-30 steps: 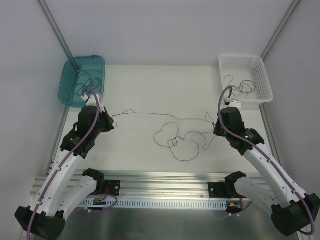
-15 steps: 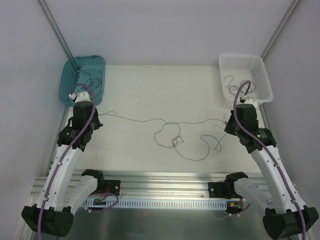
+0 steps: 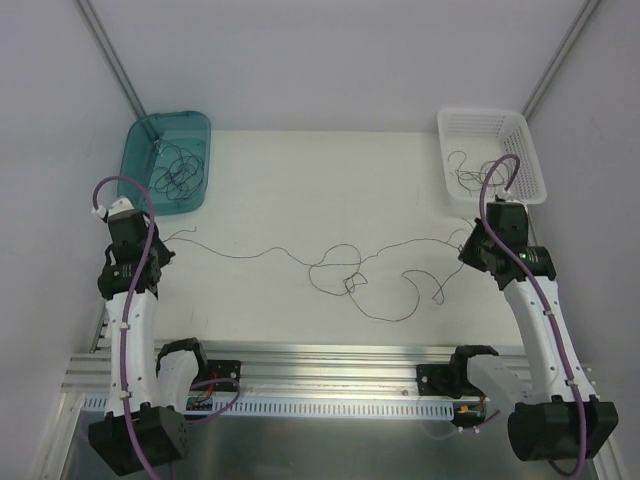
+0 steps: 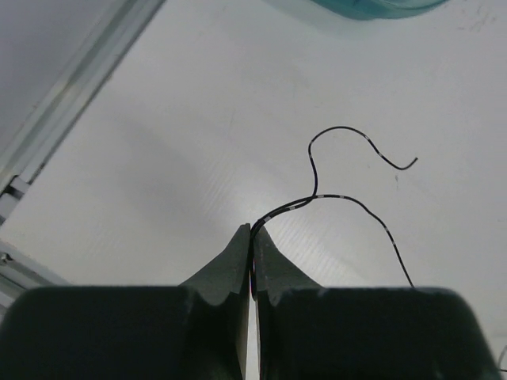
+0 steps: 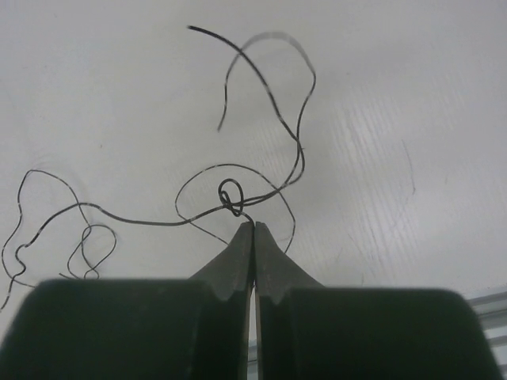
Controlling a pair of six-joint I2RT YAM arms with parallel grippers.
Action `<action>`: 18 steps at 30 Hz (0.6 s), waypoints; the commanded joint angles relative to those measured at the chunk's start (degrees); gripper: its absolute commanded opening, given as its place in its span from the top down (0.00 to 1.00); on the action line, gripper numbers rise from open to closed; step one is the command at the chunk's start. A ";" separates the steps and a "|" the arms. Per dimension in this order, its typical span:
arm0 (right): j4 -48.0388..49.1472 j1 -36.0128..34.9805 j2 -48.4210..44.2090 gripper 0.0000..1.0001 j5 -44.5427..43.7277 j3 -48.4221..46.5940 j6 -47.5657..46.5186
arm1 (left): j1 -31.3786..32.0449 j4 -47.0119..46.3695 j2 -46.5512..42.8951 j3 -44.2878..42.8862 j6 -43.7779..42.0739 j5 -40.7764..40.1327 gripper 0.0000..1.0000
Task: Untangle the cables
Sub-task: Untie the cable.
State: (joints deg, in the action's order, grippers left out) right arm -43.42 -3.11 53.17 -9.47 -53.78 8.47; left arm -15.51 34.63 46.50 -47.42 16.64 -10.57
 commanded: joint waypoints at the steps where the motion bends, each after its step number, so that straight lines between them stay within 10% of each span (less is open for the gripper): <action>1: 1.67 0.22 2.63 0.99 8.31 0.25 -0.21 | -0.49 -2.29 0.34 0.84 -0.46 8.43 1.00; 4: 5.26 -2.67 3.26 0.99 14.55 2.79 -1.26 | -0.40 -3.08 1.31 1.88 -1.70 15.11 0.94; 18: 9.75 -28.60 6.51 0.99 7.72 -0.97 -1.96 | 9.96 -5.45 -3.25 6.73 -3.37 36.13 0.05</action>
State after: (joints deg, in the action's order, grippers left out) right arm -35.97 -28.99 59.40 0.21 -51.31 7.84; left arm -8.51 31.90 45.87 -40.27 13.78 16.95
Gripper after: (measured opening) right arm 0.015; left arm 0.926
